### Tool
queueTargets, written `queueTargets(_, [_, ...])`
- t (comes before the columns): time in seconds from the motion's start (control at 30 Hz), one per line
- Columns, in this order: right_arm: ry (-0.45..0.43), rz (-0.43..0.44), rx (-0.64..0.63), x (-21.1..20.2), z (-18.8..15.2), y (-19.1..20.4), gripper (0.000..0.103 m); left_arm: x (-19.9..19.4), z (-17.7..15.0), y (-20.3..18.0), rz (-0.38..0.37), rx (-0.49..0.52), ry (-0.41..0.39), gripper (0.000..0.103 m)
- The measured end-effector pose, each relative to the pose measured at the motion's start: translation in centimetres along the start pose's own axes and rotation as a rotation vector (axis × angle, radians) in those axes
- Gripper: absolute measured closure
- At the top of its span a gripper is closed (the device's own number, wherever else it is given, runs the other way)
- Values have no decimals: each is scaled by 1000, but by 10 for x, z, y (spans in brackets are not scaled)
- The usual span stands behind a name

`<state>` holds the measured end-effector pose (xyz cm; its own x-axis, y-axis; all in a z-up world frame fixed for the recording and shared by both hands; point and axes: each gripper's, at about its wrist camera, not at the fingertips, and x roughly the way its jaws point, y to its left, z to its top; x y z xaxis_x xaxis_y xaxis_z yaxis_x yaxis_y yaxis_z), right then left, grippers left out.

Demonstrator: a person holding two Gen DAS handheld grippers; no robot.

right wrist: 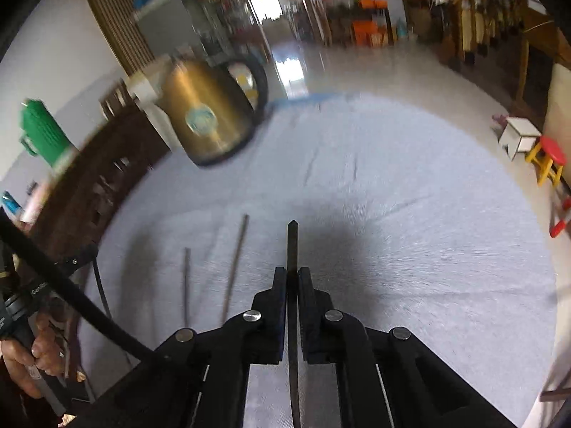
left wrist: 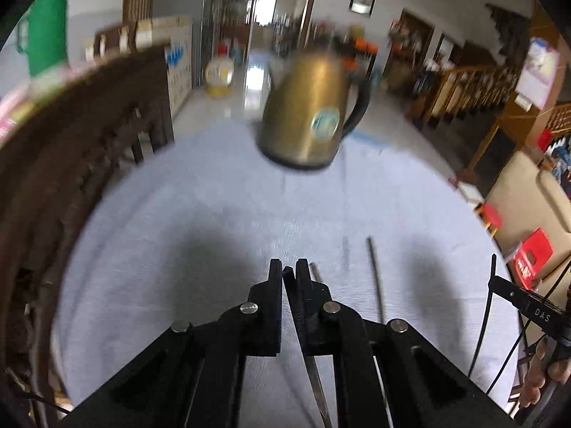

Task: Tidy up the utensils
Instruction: 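Lift both held chopsticks and carry them over the grey cup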

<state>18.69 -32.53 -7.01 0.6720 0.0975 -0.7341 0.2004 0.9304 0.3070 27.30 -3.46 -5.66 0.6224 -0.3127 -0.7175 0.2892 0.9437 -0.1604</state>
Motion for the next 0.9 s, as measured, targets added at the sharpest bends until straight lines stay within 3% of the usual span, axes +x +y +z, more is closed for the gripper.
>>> queueTargets(0.33, [-310,28,-15,-129,-62,14,96,-155,-49,-12,2,55,-300,98])
queueTargets(0.6, [-461,89,-30,-207,-96,43,96,-206,-61,-22,-65,55,-372,98])
queueTargets(0.9, [-607,228,-30,-257,-106,76,96,-281,-67,-36,-138,78,-495,98])
